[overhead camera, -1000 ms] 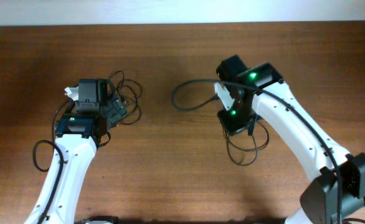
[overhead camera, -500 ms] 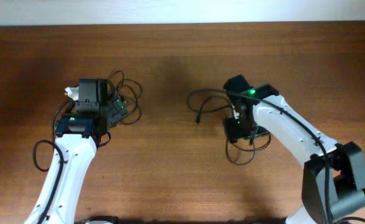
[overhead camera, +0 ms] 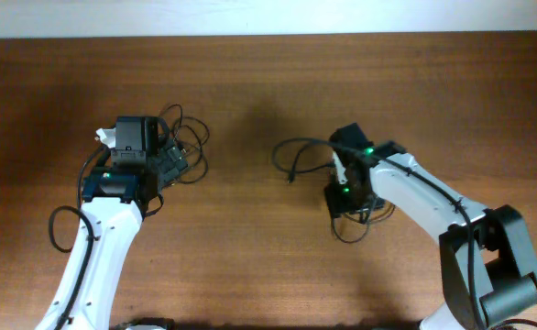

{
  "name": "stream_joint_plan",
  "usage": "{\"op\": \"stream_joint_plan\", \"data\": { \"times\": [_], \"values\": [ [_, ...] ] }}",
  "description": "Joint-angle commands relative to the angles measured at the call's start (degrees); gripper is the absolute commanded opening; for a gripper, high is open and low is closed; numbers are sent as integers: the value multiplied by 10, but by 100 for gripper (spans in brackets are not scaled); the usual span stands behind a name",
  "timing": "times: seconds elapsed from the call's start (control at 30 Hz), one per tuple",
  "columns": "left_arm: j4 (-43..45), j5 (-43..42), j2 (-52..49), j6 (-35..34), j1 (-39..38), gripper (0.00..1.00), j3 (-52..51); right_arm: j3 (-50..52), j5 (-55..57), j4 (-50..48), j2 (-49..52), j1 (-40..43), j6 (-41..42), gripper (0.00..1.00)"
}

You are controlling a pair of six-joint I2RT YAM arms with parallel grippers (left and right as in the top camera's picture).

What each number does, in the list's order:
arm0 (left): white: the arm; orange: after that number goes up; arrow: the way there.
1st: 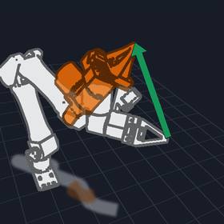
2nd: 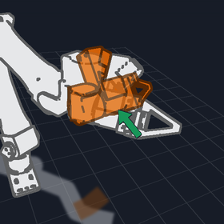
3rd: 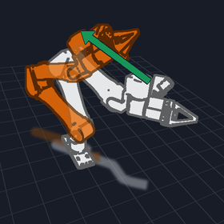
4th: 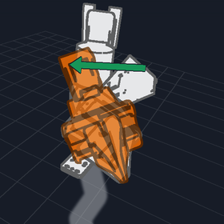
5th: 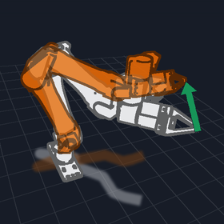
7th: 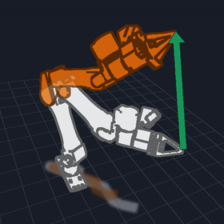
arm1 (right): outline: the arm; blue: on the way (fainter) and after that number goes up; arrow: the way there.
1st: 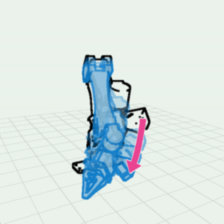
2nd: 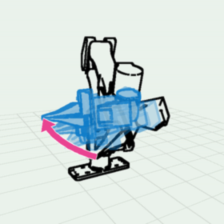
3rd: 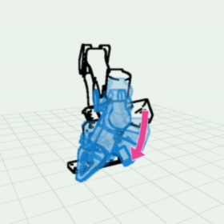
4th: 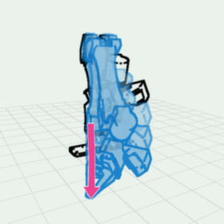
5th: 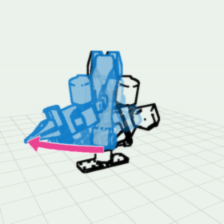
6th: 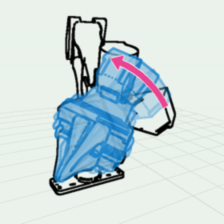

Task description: Untangle cables

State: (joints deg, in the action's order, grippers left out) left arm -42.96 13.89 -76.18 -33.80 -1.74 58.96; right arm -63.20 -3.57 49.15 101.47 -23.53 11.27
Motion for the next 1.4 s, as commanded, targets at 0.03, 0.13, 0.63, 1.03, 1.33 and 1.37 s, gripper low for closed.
{"op": "stream_joint_plan", "data": {
  "times": [0.03, 0.13, 0.63, 1.03, 1.33, 1.37],
  "values": [
    [1, -2, -1, 9, 4, 99, -3, 4, 52, -37, 10, -39, -29, 66],
    [1, -2, -1, 9, 4, 99, -3, 5, 58, -56, 37, -40, -29, 63],
    [5, -1, -1, 9, 4, 99, -3, -54, -100, -46, 48, 24, -74, 4],
    [85, -515, -1, 209, 172, 95, -1, -169, -566, -161, -53, 114, -61, 4],
    [38, -595, -1, 273, 418, 99, -1, -169, -406, -564, -52, -63, 105, 4],
    [25, -544, -1, 272, 419, 99, -1, -169, -344, -585, -52, -87, 105, 4]
  ]
}}
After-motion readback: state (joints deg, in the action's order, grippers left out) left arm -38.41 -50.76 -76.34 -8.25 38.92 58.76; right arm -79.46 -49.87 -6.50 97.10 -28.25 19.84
